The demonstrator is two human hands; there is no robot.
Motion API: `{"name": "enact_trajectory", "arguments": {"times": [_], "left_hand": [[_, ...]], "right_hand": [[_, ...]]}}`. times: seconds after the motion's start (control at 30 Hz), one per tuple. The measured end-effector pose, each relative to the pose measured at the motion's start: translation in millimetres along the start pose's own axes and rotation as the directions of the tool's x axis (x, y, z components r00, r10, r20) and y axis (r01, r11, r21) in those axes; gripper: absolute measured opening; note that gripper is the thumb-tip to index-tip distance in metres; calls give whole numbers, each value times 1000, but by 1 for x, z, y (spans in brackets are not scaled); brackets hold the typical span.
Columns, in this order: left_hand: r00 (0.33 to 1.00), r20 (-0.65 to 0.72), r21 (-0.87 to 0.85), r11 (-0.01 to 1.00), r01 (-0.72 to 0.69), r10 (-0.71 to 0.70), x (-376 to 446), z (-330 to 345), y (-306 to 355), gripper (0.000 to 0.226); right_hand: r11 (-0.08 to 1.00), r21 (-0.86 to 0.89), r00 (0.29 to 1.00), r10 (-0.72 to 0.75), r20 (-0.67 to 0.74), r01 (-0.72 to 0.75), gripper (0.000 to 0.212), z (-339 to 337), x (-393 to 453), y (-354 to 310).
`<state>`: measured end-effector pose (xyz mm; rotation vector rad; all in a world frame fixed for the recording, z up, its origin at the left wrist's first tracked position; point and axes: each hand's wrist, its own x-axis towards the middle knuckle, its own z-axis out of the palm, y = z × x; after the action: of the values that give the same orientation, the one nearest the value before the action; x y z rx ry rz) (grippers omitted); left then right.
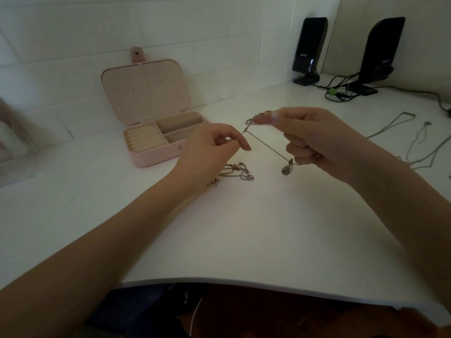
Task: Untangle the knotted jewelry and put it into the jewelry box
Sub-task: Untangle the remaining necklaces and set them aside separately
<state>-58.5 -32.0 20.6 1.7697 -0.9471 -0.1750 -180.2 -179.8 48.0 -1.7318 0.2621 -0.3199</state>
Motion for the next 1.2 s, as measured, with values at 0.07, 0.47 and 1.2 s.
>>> {"name": "enact_trajectory", "arguments": {"times": [0.07,0.47,1.2], "left_hand": [[999,-42,18,1000,2,-1,1,1,-2,36],[987,-163,12,1000,-11,13,5,0,-3,37],[997,76,-70,998,-1,6,3,-3,1,19]], "right_hand": [[1000,-24,999,20,34,-19,24,0,1,1],[893,-448,990,-102,-99,47,18,3,3,4],[994,106,998,-26,-58,32,30,3,4,0]]}}
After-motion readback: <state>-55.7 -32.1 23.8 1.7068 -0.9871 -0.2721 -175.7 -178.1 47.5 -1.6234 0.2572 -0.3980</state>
